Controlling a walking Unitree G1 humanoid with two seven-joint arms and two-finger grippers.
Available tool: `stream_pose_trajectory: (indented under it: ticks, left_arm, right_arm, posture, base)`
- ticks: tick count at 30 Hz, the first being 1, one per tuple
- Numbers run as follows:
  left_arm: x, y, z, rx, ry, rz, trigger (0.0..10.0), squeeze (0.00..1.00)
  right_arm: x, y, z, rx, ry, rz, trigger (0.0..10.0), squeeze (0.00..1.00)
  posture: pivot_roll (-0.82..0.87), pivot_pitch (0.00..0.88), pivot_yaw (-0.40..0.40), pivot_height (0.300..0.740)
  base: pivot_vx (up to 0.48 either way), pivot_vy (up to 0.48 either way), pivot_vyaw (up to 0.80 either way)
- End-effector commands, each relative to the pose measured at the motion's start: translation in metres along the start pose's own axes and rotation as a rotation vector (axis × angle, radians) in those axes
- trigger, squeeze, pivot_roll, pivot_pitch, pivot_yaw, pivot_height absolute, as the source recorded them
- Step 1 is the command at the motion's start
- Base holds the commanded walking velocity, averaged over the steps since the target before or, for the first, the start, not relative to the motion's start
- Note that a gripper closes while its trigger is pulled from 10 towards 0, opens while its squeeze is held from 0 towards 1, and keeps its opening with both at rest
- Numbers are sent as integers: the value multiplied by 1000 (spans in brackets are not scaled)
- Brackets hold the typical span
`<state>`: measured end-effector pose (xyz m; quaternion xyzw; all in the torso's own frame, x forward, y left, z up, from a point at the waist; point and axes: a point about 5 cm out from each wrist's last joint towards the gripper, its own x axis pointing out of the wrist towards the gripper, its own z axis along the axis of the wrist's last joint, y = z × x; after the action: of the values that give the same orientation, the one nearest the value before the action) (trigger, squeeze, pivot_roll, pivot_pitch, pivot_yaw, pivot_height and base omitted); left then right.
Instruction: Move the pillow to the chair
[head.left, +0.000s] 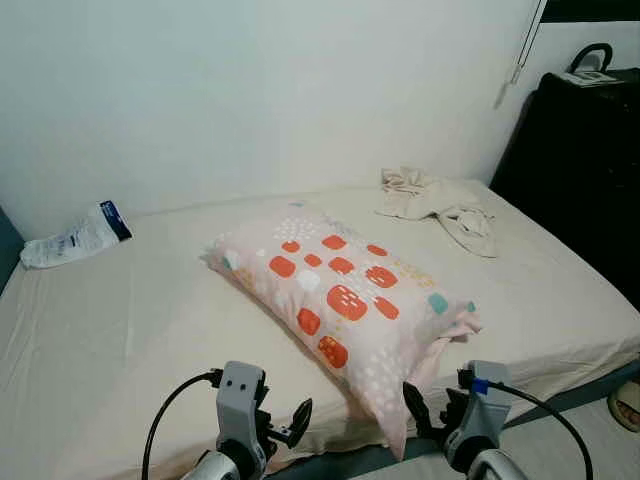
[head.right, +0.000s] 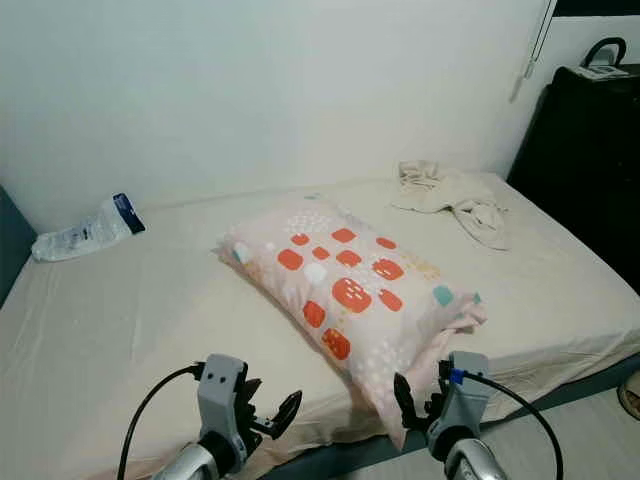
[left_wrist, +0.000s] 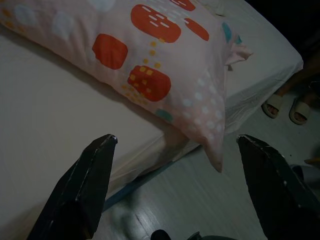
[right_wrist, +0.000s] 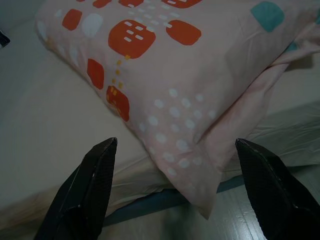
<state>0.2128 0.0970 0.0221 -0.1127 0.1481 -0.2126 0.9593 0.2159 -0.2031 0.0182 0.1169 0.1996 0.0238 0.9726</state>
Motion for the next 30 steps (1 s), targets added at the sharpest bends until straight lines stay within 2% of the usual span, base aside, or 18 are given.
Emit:
stream_pose_trajectory:
  ticks: [1, 22, 26, 30]
  left_arm:
    - [-1, 2, -1, 2, 4, 10, 10000, 0]
    - [-2, 1, -2, 8, 9, 14, 10000, 0]
    - [-2, 4, -1, 44, 16, 60, 10000, 0]
    - [-5, 22, -6, 142, 63, 260, 10000, 0]
  right_arm:
    - [0, 0, -2, 12, 11, -1, 10000, 0]
    - [0, -1, -4, 5, 20, 7, 10000, 0]
    - [1, -1, -4, -22, 11, 3, 10000, 0]
    - [3, 2, -8, -174, 16, 17, 10000, 0]
  posture:
    - [-71, 10, -9, 740]
    - [-73, 17, -9, 740]
    - [-74, 16, -8, 740]
    - [-75, 18, -4, 740]
  base:
    - [0, 0, 0]
    - [0, 0, 0]
    - [0, 0, 0]
    - [0, 0, 0]
